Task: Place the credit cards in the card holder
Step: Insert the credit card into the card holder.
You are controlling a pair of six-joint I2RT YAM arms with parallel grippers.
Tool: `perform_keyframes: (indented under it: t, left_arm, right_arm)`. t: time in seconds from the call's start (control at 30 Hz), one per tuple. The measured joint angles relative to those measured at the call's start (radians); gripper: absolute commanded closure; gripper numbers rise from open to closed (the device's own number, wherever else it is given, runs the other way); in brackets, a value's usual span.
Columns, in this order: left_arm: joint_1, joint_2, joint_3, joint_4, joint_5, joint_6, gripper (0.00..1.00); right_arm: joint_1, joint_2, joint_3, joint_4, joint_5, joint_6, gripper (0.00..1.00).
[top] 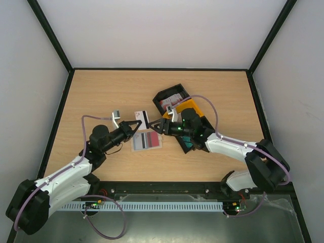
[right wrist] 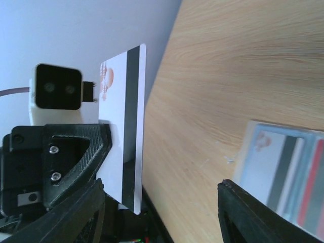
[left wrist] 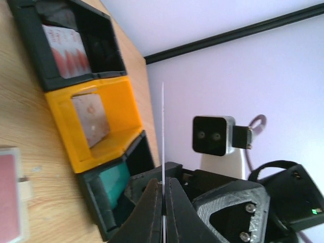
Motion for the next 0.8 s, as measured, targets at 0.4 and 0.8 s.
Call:
perform_keyframes:
  t: [0.4, 0.8]
  left_arm:
    - [-0.005, 0.046, 0.001, 0.145, 0.090, -0.136, 0.83]
    - [0.007, 0.031, 0.001, 0.113, 0.089, -0.120, 0.88]
  right_arm:
    - [0.001, 0.033, -0.005, 0.180, -0.132, 0.146, 0.98]
    - [-0.003, 0.032, 0.001, 0.185, -0.138, 0.178, 0.98]
